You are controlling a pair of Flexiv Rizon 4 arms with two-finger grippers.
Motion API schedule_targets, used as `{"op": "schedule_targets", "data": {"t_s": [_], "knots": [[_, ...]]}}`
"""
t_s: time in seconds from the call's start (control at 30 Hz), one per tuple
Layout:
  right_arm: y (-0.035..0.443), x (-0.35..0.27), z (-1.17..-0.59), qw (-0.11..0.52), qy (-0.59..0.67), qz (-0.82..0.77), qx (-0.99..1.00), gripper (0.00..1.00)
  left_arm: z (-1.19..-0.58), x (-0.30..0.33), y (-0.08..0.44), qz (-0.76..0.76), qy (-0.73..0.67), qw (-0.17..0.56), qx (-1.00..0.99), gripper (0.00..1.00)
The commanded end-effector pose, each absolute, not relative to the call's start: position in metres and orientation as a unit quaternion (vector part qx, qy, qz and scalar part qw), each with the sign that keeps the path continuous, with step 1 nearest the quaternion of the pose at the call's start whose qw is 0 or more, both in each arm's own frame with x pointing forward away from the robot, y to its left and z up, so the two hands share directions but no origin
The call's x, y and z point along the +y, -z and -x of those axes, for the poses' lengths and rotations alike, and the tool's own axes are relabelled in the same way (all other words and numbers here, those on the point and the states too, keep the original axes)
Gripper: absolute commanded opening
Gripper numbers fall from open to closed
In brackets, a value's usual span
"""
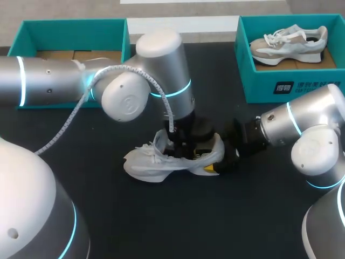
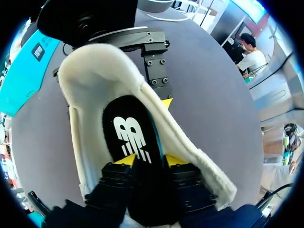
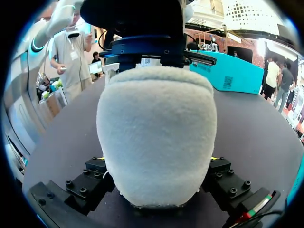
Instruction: Take the shoe out of the shoebox, open the shoe tongue, remove and reinsert the insole, then place the shoe into the shoebox
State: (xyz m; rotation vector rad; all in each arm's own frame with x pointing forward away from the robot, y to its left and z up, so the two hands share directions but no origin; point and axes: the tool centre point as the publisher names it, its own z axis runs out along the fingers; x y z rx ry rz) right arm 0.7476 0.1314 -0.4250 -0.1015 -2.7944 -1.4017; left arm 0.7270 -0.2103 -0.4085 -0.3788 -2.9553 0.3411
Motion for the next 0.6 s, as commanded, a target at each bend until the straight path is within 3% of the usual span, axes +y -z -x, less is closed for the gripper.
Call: {"op": "schedule_targets", "data": {"t_s": [0.03, 0.2, 0.6], "knots": [[0.435, 0.139, -0.750, 0.007, 0.448, 0.033, -0.894, 0.00, -0.727, -0.213, 0.438, 0.122, -0.117, 0.068, -0.983, 0.00], [0.435, 0.139, -0.750, 0.007, 0.448, 0.033, -0.894, 0.00, -0.729, -0.212, 0.442, 0.112, -0.120, 0.047, -0.985, 0.00], [0.435, 0.139, -0.750, 0.007, 0.448, 0.033, -0.894, 0.00, -0.730, -0.187, 0.387, 0.082, -0.168, 0.021, -0.982, 0.00]]}}
